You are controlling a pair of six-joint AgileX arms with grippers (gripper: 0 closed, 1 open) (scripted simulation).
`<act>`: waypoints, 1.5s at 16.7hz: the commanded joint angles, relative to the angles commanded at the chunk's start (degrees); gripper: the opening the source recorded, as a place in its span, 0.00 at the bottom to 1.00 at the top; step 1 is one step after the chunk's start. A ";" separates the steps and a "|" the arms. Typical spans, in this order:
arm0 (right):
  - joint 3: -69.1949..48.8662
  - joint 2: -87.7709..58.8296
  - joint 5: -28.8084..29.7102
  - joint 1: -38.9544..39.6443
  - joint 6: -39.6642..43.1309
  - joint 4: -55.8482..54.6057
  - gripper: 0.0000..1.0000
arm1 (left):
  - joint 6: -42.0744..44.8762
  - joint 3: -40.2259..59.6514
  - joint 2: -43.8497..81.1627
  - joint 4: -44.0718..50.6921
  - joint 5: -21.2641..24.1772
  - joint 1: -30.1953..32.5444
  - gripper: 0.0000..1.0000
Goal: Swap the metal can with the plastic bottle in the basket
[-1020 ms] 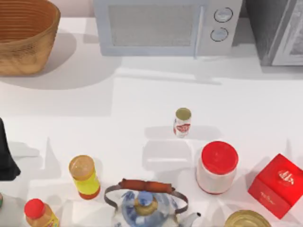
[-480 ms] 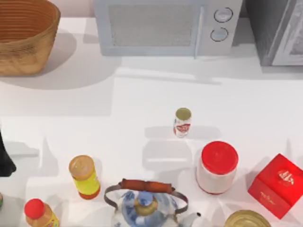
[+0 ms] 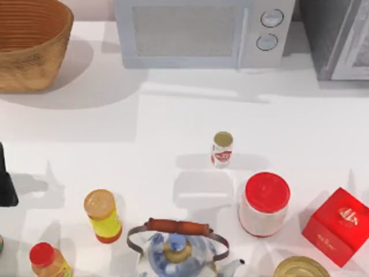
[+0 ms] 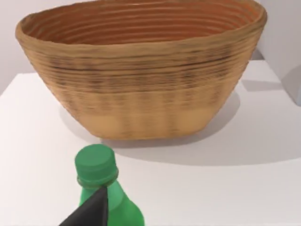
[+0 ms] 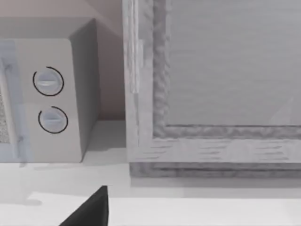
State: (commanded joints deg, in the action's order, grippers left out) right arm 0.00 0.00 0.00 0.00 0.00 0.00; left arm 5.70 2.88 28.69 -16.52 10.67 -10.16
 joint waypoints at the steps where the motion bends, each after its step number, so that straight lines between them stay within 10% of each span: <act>1: 0.00 0.00 0.00 0.00 0.00 0.00 1.00 | 0.41 0.33 2.67 -1.69 0.91 -1.19 1.00; 16: 0.00 0.00 0.00 0.00 0.00 0.00 1.00 | 7.36 3.60 45.66 -24.99 15.77 -17.16 1.00; 25: 0.00 0.00 0.00 0.00 0.00 0.00 1.00 | 6.76 5.01 48.87 -27.50 15.16 -16.60 1.00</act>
State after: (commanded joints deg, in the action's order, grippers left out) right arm 0.00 0.00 0.00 0.00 0.00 0.00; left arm 12.46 7.89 77.57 -44.02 25.83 -26.76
